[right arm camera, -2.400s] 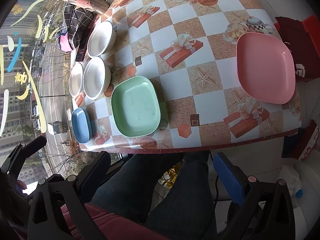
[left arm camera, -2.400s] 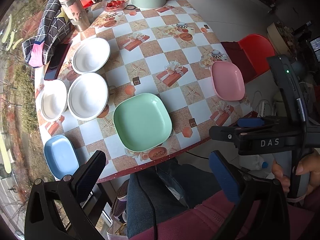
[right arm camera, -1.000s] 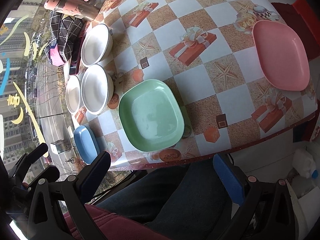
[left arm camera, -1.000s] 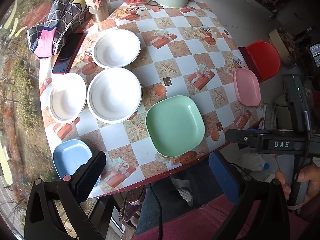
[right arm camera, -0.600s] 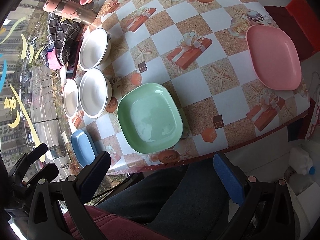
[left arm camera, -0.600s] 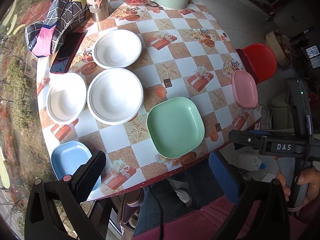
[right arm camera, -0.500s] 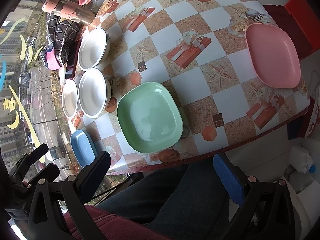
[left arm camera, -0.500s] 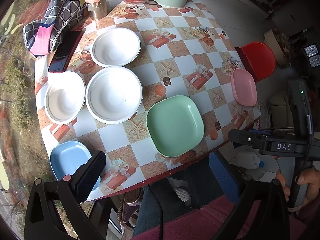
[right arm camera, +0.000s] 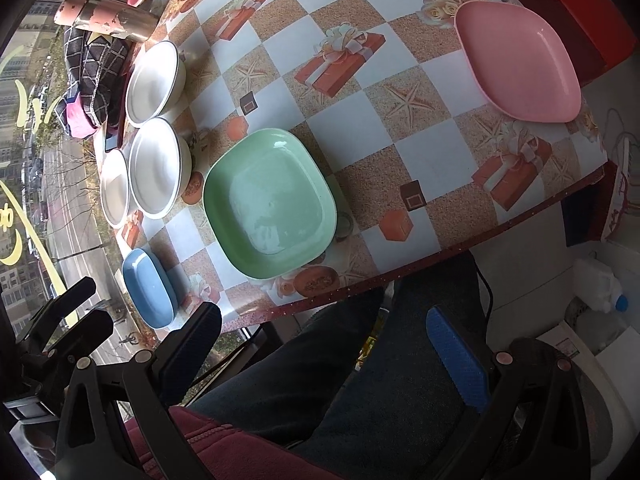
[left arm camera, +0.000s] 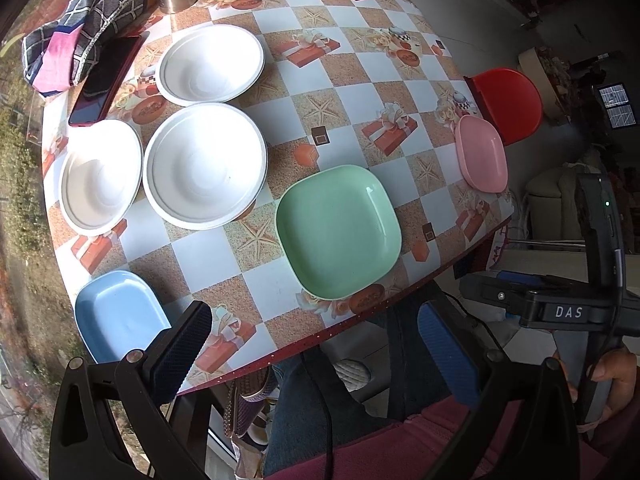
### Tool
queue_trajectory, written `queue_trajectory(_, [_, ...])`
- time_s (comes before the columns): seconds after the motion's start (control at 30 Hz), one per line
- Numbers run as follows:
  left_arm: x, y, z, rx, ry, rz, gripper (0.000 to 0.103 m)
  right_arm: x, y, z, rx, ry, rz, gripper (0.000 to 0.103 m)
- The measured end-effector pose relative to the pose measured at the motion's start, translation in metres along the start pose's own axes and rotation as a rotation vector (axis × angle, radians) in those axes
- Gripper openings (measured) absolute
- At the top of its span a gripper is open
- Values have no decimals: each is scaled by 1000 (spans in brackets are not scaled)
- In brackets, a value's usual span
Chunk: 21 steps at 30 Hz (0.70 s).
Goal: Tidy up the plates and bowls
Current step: 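Move both grippers toward the green square plate on the table, then close both grippers on the rim of the green plate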
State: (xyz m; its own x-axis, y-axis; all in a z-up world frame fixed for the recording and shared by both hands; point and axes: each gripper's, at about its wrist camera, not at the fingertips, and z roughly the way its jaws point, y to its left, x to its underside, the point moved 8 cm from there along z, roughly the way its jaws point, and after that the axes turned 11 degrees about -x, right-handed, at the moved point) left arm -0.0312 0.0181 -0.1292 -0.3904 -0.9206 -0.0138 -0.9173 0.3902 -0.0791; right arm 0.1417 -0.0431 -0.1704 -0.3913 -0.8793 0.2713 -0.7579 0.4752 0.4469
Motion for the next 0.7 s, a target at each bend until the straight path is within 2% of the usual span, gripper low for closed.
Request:
queue_trajectory(0.13, [1,6,11,7,24,-43,103,0,-9,3,13,24,7,103])
queue_trajectory(0.27, [3,19,17,-18,19,-70,103,-2,-10,10,-6,41,4,103])
queue_trajectory(0.4, [7,30,38,-56,64,-102,103,-2,-14,28,18,103,-2,103])
queue_trajectory(0.5, [10,26,50,-41,86,-100,103,-8,-13,37,74,113,-58,103])
queue_trajectory(0.7, [15,14,87,-84,153,-74,103,-21,-23,52,258,94,-185,103])
